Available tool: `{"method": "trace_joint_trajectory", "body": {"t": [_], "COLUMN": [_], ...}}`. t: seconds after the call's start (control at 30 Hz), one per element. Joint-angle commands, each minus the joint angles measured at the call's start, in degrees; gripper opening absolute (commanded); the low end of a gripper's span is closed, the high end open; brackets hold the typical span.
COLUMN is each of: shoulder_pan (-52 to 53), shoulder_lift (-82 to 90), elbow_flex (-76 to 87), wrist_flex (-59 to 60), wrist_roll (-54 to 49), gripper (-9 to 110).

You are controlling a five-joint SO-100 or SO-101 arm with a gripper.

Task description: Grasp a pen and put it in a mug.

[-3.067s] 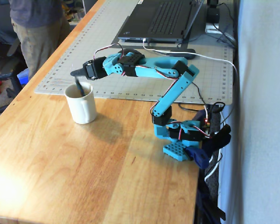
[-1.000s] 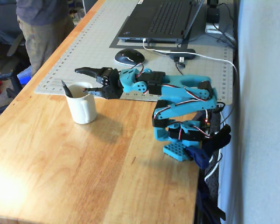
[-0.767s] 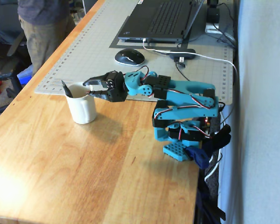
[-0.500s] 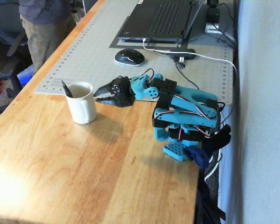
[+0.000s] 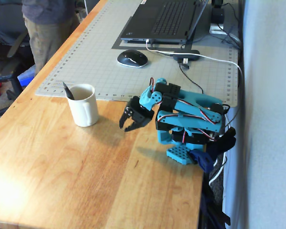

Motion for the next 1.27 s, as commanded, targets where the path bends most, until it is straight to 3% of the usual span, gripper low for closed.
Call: {"method": "trace_joint_trajectory", "body": {"t": [0.0,1.23], "shoulder_pan": [-0.3,0.3], "shoulder_lift": [1.6,1.6], "elbow_flex": [1.8,3.3], "wrist_flex": [0.6,1.5], "wrist_roll": [0.1,0.3], "gripper": [4,4]}}
